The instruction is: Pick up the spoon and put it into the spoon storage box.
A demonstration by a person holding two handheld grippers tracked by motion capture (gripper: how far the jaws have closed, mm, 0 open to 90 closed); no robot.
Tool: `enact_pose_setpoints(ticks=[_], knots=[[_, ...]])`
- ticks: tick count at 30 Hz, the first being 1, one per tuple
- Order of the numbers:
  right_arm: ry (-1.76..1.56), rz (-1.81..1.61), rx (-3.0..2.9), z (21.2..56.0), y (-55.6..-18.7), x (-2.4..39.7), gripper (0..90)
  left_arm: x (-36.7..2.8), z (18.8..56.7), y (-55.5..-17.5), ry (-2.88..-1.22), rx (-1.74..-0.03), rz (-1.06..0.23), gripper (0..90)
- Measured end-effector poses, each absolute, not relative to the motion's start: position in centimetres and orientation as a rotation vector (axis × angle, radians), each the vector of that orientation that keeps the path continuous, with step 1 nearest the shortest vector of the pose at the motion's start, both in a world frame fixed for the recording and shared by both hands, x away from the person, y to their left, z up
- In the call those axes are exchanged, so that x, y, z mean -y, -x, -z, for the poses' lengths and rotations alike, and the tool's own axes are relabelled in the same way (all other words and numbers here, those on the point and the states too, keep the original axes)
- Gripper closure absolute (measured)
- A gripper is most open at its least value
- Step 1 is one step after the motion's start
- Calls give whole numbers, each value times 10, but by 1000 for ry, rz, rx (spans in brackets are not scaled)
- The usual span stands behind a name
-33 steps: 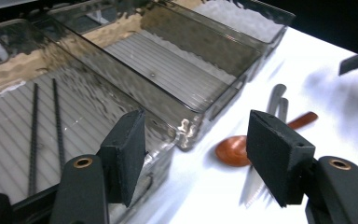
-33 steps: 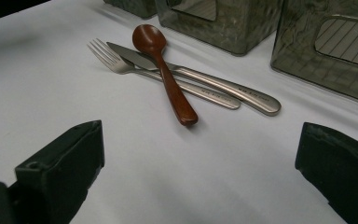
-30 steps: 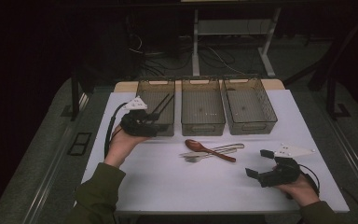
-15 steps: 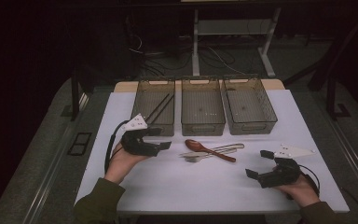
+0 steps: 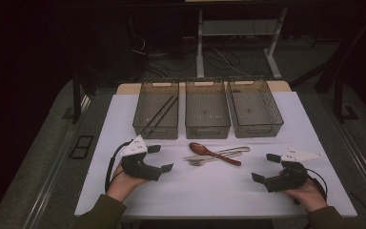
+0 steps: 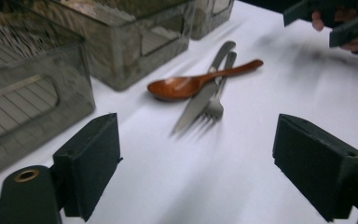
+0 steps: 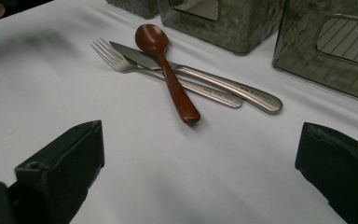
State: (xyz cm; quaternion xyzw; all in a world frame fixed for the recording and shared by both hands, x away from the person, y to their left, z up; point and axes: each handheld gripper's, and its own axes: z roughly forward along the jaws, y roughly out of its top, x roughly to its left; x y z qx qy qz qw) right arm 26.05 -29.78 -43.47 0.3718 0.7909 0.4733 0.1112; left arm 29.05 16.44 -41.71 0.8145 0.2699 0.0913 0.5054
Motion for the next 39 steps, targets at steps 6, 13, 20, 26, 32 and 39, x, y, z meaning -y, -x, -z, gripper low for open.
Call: enact_pose_setpoints(ticks=[6, 13, 20, 26, 32, 39], knots=[[-1076, -1381, -2356, 432, -260, 297, 7, -162, 426, -280, -1976, -644, -236, 57], [-1085, -1352, -2380, 429, -263, 294, 7, -160, 433, -279, -2003, -641, -222, 0], [-1075, -1342, -2394, 424, -269, 288, 31, -160, 434, -280, -2022, -640, -198, 0], [-1076, -1332, -2412, 423, -274, 283, 44, -160, 435, -280, -2023, -636, -196, 0], [-1082, -1342, -2400, 420, -281, 279, 62, -160, 434, -281, -2021, -633, -191, 0], [-1059, -1348, -2421, 416, -286, 275, 138, -159, 435, -281, -2021, -630, -182, 0]])
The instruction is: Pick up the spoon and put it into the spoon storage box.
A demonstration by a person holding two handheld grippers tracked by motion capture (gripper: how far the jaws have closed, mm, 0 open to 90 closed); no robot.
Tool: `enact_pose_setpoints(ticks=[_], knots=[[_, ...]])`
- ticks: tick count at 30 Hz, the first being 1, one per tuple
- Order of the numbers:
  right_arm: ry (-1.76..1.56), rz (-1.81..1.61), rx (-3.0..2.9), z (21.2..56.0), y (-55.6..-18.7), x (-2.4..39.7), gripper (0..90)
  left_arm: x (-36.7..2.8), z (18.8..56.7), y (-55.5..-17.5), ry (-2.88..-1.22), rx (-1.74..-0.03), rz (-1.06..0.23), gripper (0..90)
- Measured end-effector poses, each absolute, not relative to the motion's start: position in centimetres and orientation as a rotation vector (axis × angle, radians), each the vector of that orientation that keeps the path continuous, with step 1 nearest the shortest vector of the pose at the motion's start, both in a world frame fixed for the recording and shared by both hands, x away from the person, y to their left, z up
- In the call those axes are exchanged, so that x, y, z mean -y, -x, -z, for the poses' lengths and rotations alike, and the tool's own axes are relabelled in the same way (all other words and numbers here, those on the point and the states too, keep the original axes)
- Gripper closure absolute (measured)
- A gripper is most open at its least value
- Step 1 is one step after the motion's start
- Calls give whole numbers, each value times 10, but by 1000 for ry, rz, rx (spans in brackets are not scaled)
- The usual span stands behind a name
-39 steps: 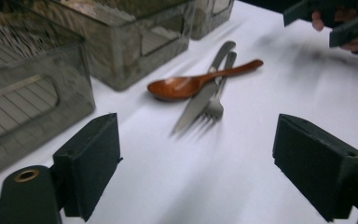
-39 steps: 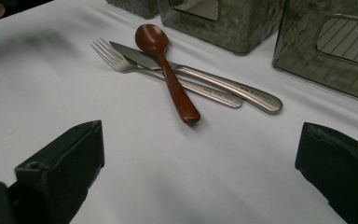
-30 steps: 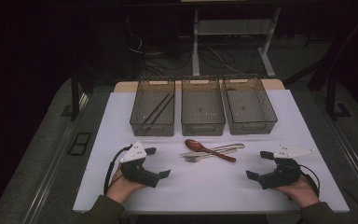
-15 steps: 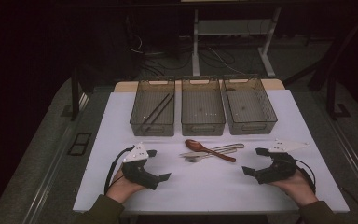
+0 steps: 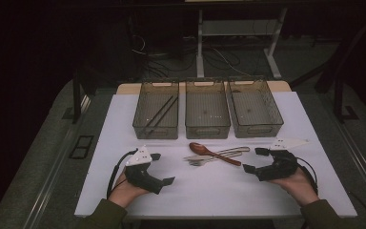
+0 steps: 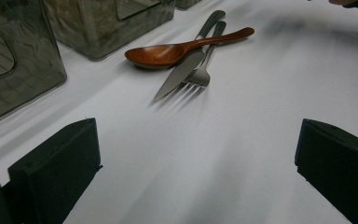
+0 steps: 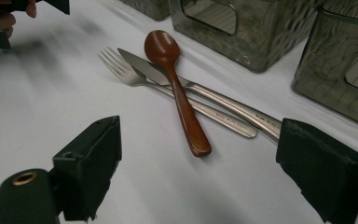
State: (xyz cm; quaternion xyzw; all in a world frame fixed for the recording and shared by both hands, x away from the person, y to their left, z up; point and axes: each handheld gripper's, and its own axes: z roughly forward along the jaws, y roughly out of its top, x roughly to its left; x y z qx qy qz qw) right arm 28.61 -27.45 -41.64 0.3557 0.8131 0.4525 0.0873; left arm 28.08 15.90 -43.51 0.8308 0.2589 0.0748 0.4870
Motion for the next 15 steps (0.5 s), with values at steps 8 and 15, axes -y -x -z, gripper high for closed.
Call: enact_pose_setpoints(ticks=[8, 15], knots=[[-1056, -1364, -2453, 416, -295, 266, 214, -157, 436, -281, -2028, -625, -170, 0], [-1048, -1369, -2478, 415, -304, 257, 245, -157, 436, -280, -2028, -621, -168, 0]])
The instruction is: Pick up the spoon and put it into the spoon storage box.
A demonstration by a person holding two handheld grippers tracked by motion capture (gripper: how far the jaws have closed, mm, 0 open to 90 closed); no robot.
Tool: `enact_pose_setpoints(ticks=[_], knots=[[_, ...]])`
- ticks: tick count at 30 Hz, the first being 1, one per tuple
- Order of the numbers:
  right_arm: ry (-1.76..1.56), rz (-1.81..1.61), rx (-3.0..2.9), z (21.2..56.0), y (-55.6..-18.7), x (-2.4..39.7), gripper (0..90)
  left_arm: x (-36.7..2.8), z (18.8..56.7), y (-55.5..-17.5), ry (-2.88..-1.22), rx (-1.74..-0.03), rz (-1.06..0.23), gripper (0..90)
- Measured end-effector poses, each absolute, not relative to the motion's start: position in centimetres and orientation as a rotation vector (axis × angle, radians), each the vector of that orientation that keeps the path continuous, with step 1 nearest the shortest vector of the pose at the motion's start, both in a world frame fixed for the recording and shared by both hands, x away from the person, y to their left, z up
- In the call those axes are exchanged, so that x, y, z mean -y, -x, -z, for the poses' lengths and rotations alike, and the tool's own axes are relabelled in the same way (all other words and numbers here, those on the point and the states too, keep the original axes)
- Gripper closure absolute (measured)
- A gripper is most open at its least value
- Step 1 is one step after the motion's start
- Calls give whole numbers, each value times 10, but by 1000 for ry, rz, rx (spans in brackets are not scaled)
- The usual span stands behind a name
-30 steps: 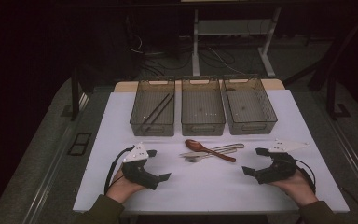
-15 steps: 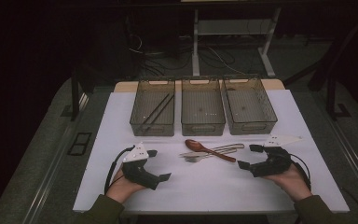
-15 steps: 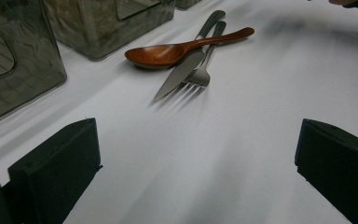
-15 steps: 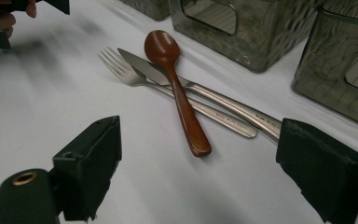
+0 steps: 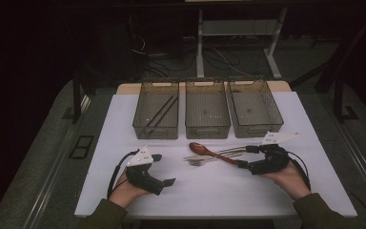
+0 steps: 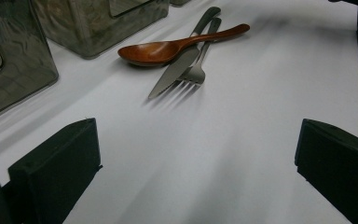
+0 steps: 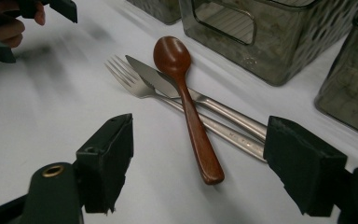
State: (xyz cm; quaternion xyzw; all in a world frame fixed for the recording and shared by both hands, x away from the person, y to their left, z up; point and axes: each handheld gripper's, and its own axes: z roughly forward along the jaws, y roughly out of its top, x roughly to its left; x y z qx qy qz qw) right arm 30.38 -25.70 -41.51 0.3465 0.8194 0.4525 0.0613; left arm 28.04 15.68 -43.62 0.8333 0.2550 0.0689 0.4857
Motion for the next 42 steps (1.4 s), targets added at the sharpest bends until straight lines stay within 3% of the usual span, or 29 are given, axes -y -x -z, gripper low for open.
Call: enact_pose_setpoints(ticks=[18, 28, 42], knots=[[-1020, -1390, -2556, 419, -336, 226, 463, -157, 436, -281, -2029, -617, -161, 0], [-991, -1384, -2603, 423, -352, 202, 521, -156, 436, -280, -2030, -611, -157, 0], [-981, -1374, -2633, 427, -377, 170, 521, -157, 436, -280, -2029, -607, -154, 0]])
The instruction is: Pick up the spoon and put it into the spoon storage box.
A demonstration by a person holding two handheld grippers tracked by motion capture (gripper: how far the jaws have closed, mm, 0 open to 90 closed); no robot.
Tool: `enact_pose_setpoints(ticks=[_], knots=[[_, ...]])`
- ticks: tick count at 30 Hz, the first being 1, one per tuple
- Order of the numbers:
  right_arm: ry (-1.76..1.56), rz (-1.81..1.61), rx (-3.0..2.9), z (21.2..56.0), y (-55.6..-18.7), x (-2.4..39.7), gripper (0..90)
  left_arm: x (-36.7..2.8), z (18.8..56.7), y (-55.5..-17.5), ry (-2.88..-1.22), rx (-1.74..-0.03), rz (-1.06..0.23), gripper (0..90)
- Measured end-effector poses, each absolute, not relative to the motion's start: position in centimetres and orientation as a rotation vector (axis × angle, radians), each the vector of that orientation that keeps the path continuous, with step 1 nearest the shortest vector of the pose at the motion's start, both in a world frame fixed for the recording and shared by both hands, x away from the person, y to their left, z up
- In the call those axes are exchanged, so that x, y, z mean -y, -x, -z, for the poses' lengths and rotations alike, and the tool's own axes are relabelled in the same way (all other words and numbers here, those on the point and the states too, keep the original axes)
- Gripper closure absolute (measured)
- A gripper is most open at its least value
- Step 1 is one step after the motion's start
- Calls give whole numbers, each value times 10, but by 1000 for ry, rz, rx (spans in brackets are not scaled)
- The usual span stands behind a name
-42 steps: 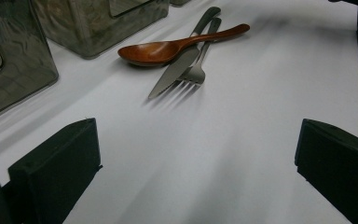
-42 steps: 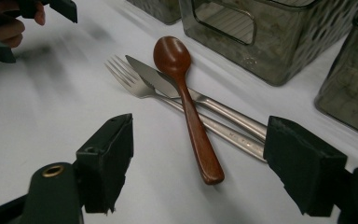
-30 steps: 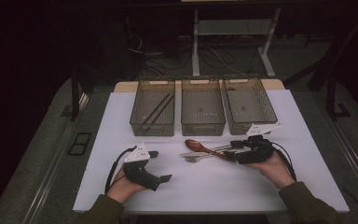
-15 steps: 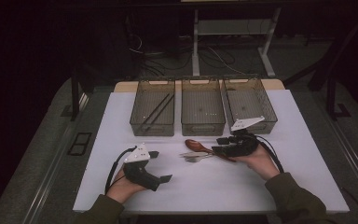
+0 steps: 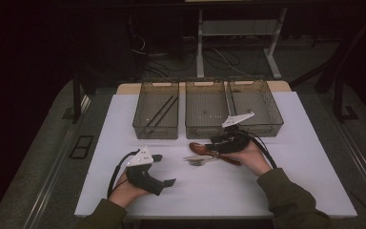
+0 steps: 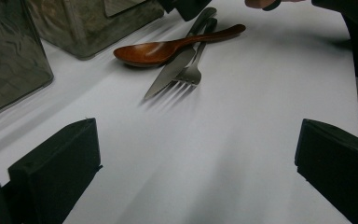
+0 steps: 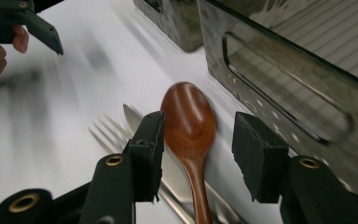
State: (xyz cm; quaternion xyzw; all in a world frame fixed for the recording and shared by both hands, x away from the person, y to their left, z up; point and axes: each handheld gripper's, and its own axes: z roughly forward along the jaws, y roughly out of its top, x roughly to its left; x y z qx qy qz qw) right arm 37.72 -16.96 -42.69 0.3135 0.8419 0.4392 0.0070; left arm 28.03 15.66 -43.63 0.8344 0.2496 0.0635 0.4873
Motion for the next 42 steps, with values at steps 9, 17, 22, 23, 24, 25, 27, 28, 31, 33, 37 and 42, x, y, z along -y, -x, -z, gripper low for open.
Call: enact_pose_setpoints(ticks=[9, 17, 22, 23, 24, 25, 27, 28, 31, 33, 37, 42], knots=[[-978, -1331, -2680, 435, -386, 146, 474, -157, 436, -280, -2024, -604, -154, 0], [-989, -1256, -2709, 443, -389, 137, 462, -157, 436, -280, -2026, -602, -156, 0], [-972, -1210, -2730, 447, -388, 134, 460, -157, 436, -280, -2025, -603, -157, 0], [-975, -1197, -2734, 447, -388, 134, 462, -157, 436, -280, -2025, -603, -157, 0], [-975, -1193, -2737, 448, -388, 133, 464, -157, 436, -280, -2025, -602, -157, 0], [-970, -1186, -2736, 448, -388, 133, 467, -157, 436, -280, -2026, -602, -157, 0], [-964, -1176, -2738, 448, -388, 133, 476, -157, 436, -280, -2026, -601, -158, 0], [-960, -1170, -2737, 447, -388, 132, 480, -157, 436, -280, -2029, -601, -157, 0], [-949, -1154, -2733, 447, -386, 131, 490, -157, 436, -280, -2028, -601, -158, 0], [-943, -1147, -2735, 447, -386, 131, 504, -157, 436, -280, -2030, -599, -159, 0], [-928, -1133, -2737, 446, -385, 130, 521, -156, 436, -280, -2032, -598, -159, 0], [-922, -1111, -2737, 445, -383, 129, 539, -156, 436, -280, -2030, -598, -161, 0]])
